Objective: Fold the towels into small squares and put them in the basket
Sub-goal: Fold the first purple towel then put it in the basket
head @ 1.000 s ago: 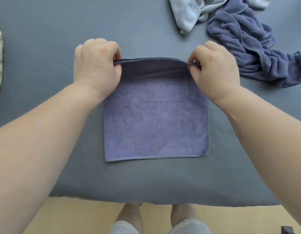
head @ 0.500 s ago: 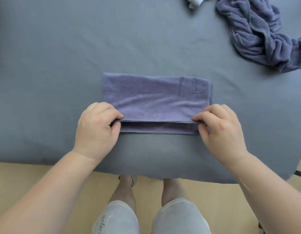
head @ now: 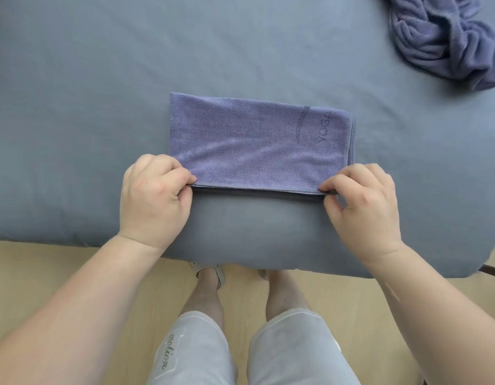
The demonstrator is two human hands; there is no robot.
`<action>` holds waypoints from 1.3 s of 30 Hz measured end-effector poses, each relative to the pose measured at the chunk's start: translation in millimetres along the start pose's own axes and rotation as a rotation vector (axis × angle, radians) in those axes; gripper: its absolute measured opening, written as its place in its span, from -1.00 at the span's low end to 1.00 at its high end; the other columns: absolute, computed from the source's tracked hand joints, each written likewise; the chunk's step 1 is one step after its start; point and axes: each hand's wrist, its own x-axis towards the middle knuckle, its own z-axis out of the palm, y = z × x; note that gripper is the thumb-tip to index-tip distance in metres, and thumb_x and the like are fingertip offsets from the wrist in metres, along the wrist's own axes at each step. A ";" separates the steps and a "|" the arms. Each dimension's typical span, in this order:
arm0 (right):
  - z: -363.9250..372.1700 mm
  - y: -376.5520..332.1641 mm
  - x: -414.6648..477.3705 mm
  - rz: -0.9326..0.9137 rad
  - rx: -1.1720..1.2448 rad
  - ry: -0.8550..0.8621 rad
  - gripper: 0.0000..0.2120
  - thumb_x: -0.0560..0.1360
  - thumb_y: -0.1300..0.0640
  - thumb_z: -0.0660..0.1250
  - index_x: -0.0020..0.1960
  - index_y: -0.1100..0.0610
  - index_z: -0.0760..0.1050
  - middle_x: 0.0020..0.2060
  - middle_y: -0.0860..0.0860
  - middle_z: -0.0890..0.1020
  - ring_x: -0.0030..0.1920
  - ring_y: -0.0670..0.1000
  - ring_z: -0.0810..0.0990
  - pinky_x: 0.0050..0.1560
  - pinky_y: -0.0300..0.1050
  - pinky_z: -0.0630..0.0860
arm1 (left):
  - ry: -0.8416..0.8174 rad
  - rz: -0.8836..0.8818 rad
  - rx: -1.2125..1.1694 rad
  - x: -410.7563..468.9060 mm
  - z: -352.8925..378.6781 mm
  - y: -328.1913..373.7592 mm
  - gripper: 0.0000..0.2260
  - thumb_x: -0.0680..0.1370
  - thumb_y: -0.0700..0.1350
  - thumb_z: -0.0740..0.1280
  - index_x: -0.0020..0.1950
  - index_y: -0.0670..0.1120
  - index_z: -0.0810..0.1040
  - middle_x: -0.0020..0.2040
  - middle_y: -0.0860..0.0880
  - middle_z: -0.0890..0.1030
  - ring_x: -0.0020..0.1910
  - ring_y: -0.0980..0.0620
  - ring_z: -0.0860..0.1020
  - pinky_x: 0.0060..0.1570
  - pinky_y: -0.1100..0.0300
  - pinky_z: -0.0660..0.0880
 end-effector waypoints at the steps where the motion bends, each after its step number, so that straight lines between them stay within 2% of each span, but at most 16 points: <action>1: 0.8 -0.8 -1.0 0.001 -0.005 -0.003 -0.83 0.38 0.35 0.37 -0.17 0.12 0.64 -0.24 0.03 0.58 -0.19 0.19 0.48 -0.15 0.05 0.37 | -0.007 -0.005 0.010 -1.5 0.6 -1.3 -0.86 0.39 -0.37 0.38 -0.21 -0.16 0.66 -0.23 -0.08 0.58 -0.24 -0.18 0.47 -0.19 -0.05 0.45; 9: 12.1 -6.3 -11.0 -0.009 -0.076 -0.090 -0.81 0.41 0.30 0.35 -0.15 0.05 0.65 -0.24 -0.01 0.57 -0.18 0.19 0.49 -0.17 0.05 0.38 | -0.079 0.037 0.104 -9.5 7.9 -8.8 -0.88 0.42 -0.27 0.34 -0.20 -0.15 0.67 -0.22 -0.07 0.58 -0.24 -0.18 0.47 -0.25 -0.02 0.43; 12: 8.0 -10.8 -10.8 0.004 -0.094 -0.114 -0.93 0.42 0.11 0.38 -0.17 0.04 0.65 -0.24 -0.03 0.56 -0.16 0.17 0.49 -0.11 0.05 0.38 | -0.089 0.074 0.105 -10.7 3.0 -3.9 -0.84 0.47 -0.12 0.35 -0.26 -0.13 0.66 -0.27 -0.05 0.59 -0.29 -0.17 0.49 -0.27 -0.03 0.44; 15: 0.6 -26.3 1.4 0.021 -0.069 -0.022 -0.79 0.47 -0.07 0.41 -0.19 0.06 0.64 -0.19 0.00 0.57 -0.14 0.18 0.50 -0.07 0.06 0.37 | -0.062 0.060 0.103 2.8 -7.0 2.4 -0.71 0.58 -0.03 0.29 -0.28 -0.11 0.63 -0.31 -0.04 0.58 -0.29 -0.18 0.50 -0.26 -0.05 0.43; 17: 1.7 -44.7 19.8 0.001 -0.027 0.076 -0.81 0.52 -0.02 0.38 -0.06 0.09 0.67 -0.05 0.06 0.62 -0.04 0.21 0.56 0.00 0.08 0.41 | 0.006 0.053 0.087 19.9 -8.7 9.0 -0.80 0.58 -0.08 0.30 -0.12 -0.13 0.66 -0.17 -0.09 0.63 -0.18 -0.22 0.54 -0.17 -0.07 0.46; 19: 13.8 -67.6 41.6 0.013 -0.024 0.079 -0.72 0.56 0.03 0.32 0.20 0.10 0.64 0.22 0.12 0.61 0.22 0.25 0.56 0.25 0.17 0.41 | 0.019 0.017 0.102 38.7 -1.3 21.1 -0.76 0.57 -0.10 0.29 0.16 -0.15 0.64 0.12 -0.14 0.64 0.08 -0.26 0.55 0.08 -0.12 0.46; 20: 21.6 -79.6 52.6 0.031 -0.038 0.035 -0.63 0.58 0.01 0.28 0.34 0.10 0.57 0.37 0.14 0.53 0.37 0.25 0.48 0.39 0.23 0.33 | -0.029 -0.001 0.110 47.1 5.6 27.6 -0.67 0.57 -0.08 0.27 0.30 -0.15 0.57 0.29 -0.15 0.57 0.25 -0.26 0.50 0.24 -0.16 0.40; 22: 37.2 -100.4 72.6 0.079 -0.060 -0.115 -0.50 0.61 -0.04 0.17 0.52 0.06 0.37 0.57 0.10 0.27 0.56 0.23 0.22 0.52 0.32 0.10 | -0.195 -0.045 0.122 59.7 20.7 38.4 -0.51 0.61 -0.01 0.16 0.52 -0.14 0.34 0.55 -0.14 0.31 0.53 -0.20 0.25 0.48 -0.22 0.13; 24: 53.4 -109.1 85.5 0.119 -0.114 -0.277 -0.44 0.65 -0.08 0.04 0.62 0.01 0.14 0.64 0.04 0.03 0.62 0.18 -0.04 0.56 0.33 -0.08 | -0.338 -0.057 0.189 64.9 35.8 37.2 -0.43 0.63 0.05 0.04 0.62 -0.12 0.12 0.64 -0.09 0.06 0.61 -0.15 0.00 0.54 -0.22 -0.09; 26: 68.2 -103.8 87.8 0.130 -0.186 -0.375 -0.42 0.67 -0.13 -0.06 0.65 -0.04 -0.04 0.64 -0.02 -0.12 0.63 0.14 -0.18 0.56 0.31 -0.18 | -0.418 -0.025 0.285 62.8 46.7 25.7 -0.39 0.64 0.11 -0.03 0.64 -0.09 -0.04 0.65 -0.06 -0.09 0.62 -0.12 -0.14 0.54 -0.23 -0.14; 33: 67.7 -64.7 70.2 0.220 -0.196 -0.362 -0.25 0.59 -0.39 -0.08 0.65 -0.05 -0.15 0.64 0.04 -0.18 0.62 0.11 -0.24 0.57 0.27 -0.21 | -0.447 0.047 0.366 60.8 53.8 13.6 -0.28 0.61 0.30 -0.09 0.64 -0.07 -0.19 0.64 -0.06 -0.21 0.61 -0.10 -0.23 0.53 -0.26 -0.20; 39: 52.9 -25.3 53.3 0.321 -0.221 -0.357 -0.16 0.56 -0.44 -0.07 0.65 0.02 -0.17 0.64 0.07 -0.18 0.62 0.12 -0.23 0.57 0.29 -0.17 | -0.447 0.023 0.370 61.3 55.2 14.5 -0.24 0.58 0.34 -0.06 0.63 -0.06 -0.20 0.63 -0.08 -0.23 0.60 -0.11 -0.25 0.51 -0.28 -0.22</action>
